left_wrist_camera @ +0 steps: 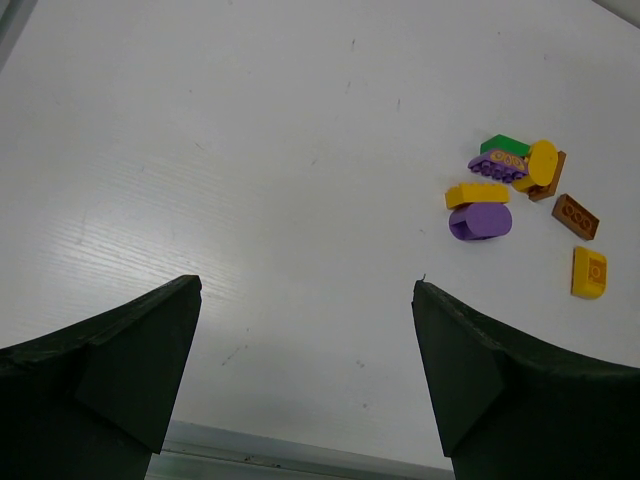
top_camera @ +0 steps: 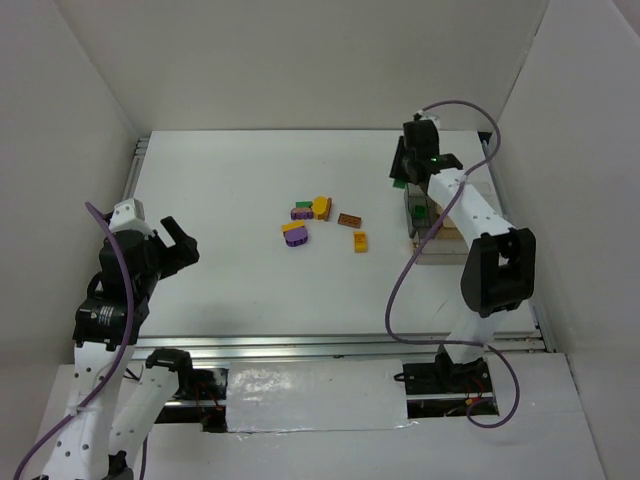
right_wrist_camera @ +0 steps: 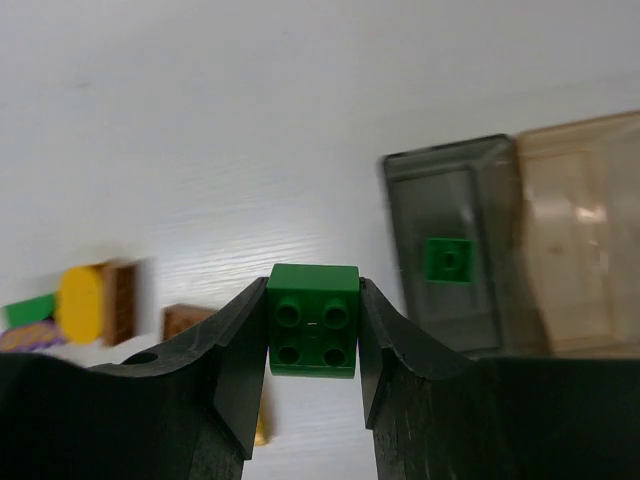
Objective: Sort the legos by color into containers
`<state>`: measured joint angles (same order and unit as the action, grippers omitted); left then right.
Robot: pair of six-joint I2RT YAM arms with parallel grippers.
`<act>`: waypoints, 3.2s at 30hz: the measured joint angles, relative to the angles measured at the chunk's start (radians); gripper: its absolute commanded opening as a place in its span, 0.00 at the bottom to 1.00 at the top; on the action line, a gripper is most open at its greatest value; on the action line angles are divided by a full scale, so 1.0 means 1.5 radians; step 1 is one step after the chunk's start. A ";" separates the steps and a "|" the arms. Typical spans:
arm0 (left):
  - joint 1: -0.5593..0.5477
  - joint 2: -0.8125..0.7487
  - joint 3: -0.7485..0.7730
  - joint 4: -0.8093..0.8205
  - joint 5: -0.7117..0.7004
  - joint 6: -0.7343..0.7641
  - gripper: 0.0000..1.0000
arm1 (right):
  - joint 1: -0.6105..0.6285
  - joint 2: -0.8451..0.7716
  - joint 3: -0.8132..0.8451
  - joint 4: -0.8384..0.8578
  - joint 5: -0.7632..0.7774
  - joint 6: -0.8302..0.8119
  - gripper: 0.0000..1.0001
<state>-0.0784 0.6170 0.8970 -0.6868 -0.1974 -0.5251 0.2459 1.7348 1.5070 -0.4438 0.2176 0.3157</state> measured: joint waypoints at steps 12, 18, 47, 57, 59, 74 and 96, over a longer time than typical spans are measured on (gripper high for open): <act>-0.001 0.002 0.000 0.000 -0.003 0.000 1.00 | -0.076 0.167 0.091 -0.101 0.085 0.009 0.02; -0.001 0.006 0.000 0.000 -0.002 0.000 1.00 | -0.103 0.168 0.092 -0.118 0.092 0.031 0.20; -0.014 0.151 0.025 0.025 0.061 -0.025 0.99 | -0.079 -0.047 -0.062 -0.105 -0.082 0.084 0.99; -0.192 0.562 0.276 0.092 0.028 -0.026 0.99 | 0.026 -0.476 -0.251 -0.012 -0.293 0.128 1.00; -0.201 0.668 0.341 0.096 0.022 -0.014 0.95 | 0.027 -0.509 -0.273 -0.011 -0.309 0.130 1.00; -0.254 1.062 0.644 0.069 -0.006 0.089 0.99 | 0.032 -0.618 -0.364 -0.049 -0.382 0.122 1.00; -0.259 1.097 0.667 0.133 0.032 0.212 0.99 | 0.034 -0.620 -0.399 -0.043 -0.442 0.108 1.00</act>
<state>-0.4671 2.2631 1.8969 -0.4877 -0.1493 -0.2070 0.2970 0.8043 0.9085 -0.5083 -0.4450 0.4778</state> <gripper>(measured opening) 0.992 0.996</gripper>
